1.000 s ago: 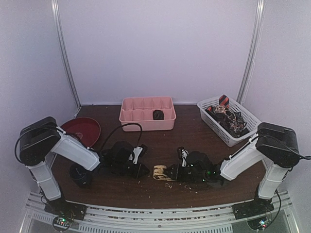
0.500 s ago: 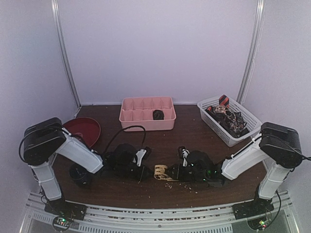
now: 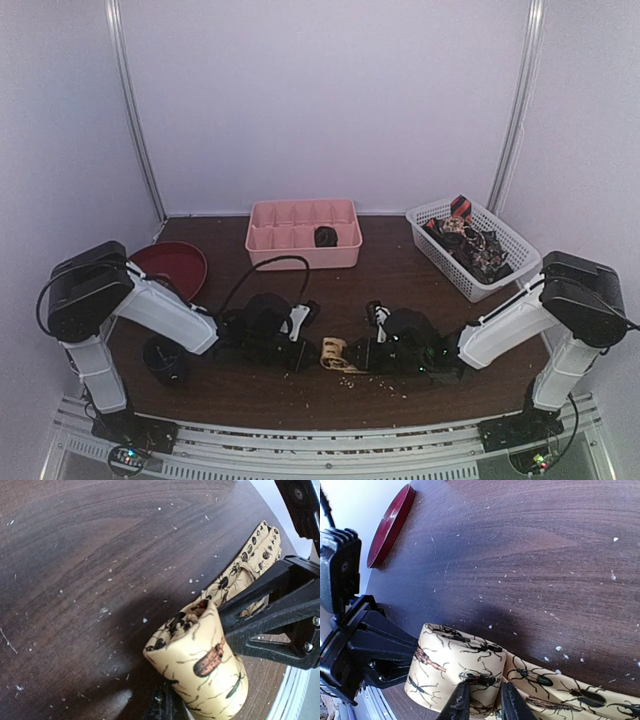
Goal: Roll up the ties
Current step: Roll the tie at the center of the board.
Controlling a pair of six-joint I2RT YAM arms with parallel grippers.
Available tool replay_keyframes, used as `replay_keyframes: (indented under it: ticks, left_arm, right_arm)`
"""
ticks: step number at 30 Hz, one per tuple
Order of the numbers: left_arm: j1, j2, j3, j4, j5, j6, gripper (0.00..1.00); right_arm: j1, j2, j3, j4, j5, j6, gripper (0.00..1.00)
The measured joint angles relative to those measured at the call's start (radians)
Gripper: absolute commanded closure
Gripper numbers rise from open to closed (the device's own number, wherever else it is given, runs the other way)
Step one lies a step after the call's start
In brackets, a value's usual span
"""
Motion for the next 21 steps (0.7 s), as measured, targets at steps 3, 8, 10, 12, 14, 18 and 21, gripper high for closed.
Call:
replay_keyframes:
  ticks: [3, 8, 10, 12, 14, 18, 21]
  left_arm:
    - [-0.012, 0.000, 0.021, -0.026, -0.017, 0.014, 1.00]
    - [-0.020, 0.000, 0.032, -0.038, -0.026, 0.029, 1.00]
    - [-0.022, 0.000, 0.033, -0.039, -0.026, 0.033, 0.99]
    - [-0.024, 0.000, 0.035, -0.040, -0.027, 0.037, 0.97]
    - [-0.026, 0.000, 0.040, -0.043, -0.030, 0.040, 0.95]
    - [-0.035, 0.000, 0.056, -0.059, -0.043, 0.044, 0.93]
    - [-0.038, 0.000, 0.064, -0.075, -0.059, 0.043, 0.92]
  right_arm:
    - [0.000, -0.002, 0.000, -0.011, 0.005, -0.003, 0.77]
    - [0.000, -0.014, 0.000, -0.029, 0.014, -0.005, 0.77]
    - [0.000, -0.017, 0.000, -0.034, 0.018, -0.005, 0.77]
    - [0.000, -0.018, -0.001, -0.036, 0.022, -0.005, 0.77]
    - [0.000, -0.024, -0.004, -0.039, 0.025, -0.007, 0.77]
    - [0.000, -0.035, -0.008, -0.046, 0.028, -0.008, 0.77]
    - [0.000, -0.035, -0.010, -0.046, 0.029, -0.008, 0.77]
